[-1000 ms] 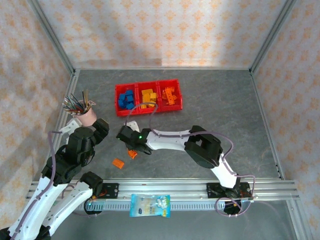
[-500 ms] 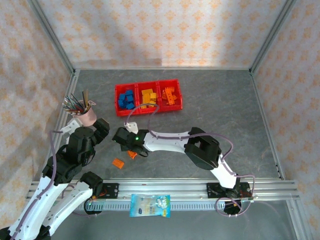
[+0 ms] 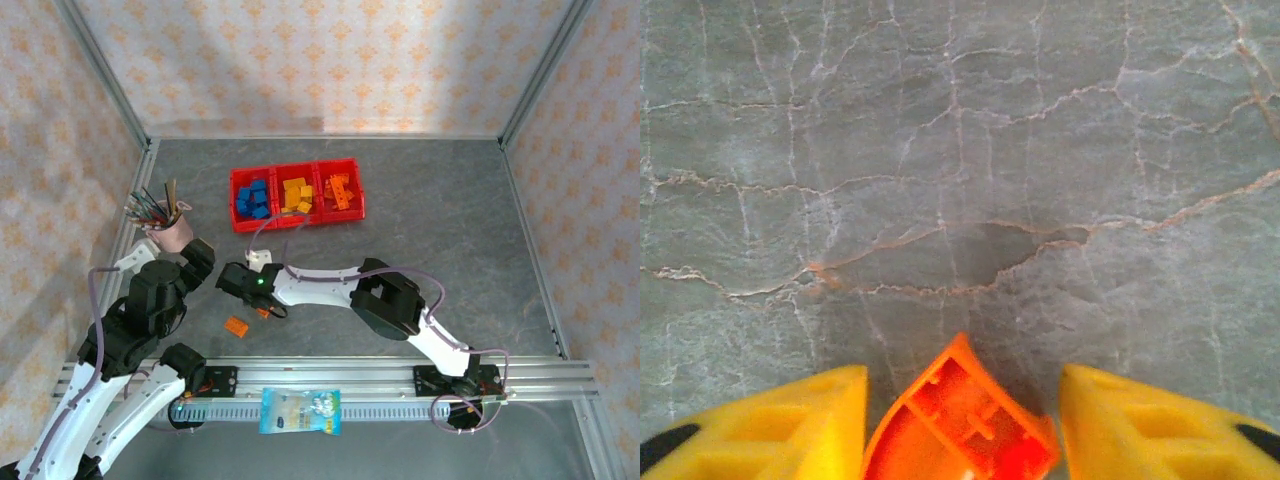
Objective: Sort the legos into containers by color
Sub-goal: Pick up the lego from the bottom-left of the table, then place the lego in the container.
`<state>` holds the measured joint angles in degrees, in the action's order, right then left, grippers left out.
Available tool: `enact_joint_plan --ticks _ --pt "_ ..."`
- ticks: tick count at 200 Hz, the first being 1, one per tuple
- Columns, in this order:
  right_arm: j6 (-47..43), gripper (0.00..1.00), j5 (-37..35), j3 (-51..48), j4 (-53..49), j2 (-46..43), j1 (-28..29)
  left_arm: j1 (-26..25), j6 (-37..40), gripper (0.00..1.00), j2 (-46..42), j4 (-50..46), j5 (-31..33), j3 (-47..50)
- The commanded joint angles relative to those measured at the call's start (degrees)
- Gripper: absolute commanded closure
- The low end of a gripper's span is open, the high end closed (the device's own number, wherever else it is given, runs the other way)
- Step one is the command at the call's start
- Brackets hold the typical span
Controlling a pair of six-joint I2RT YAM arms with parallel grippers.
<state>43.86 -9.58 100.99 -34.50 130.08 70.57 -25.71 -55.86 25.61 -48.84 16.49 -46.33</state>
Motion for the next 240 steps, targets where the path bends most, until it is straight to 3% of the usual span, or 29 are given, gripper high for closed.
enact_joint_plan --ticks 1,32,81,122,174,209,240 --pt "-0.3 0.57 -2.6 0.6 -1.1 0.3 0.1 0.5 0.7 0.01 -0.3 -1.2 -1.0 0.9" --pt "-0.8 0.65 -3.2 -2.5 1.9 -3.1 -0.2 0.5 1.1 0.01 0.3 -0.4 -1.7 0.8" --pt "-1.1 0.67 -4.2 -8.5 5.2 -9.6 -1.5 0.5 1.4 0.01 1.6 1.0 -2.6 0.5" --pt "-3.1 0.67 -5.9 -13.4 6.0 -16.6 -6.1 0.5 2.8 0.01 4.8 5.2 -4.6 0.6" --pt "-15.0 0.67 -7.5 -14.8 9.9 -21.8 -20.4 0.5 4.9 0.01 13.1 15.6 -9.3 2.1" --pt "-21.9 0.67 -7.8 -7.7 12.9 -16.1 -30.3 0.5 6.3 0.01 18.2 24.3 -11.4 2.7" --pt "-27.0 0.67 -6.6 3.1 13.5 -7.2 -35.3 0.5 7.3 0.01 24.3 28.5 -12.6 0.5"
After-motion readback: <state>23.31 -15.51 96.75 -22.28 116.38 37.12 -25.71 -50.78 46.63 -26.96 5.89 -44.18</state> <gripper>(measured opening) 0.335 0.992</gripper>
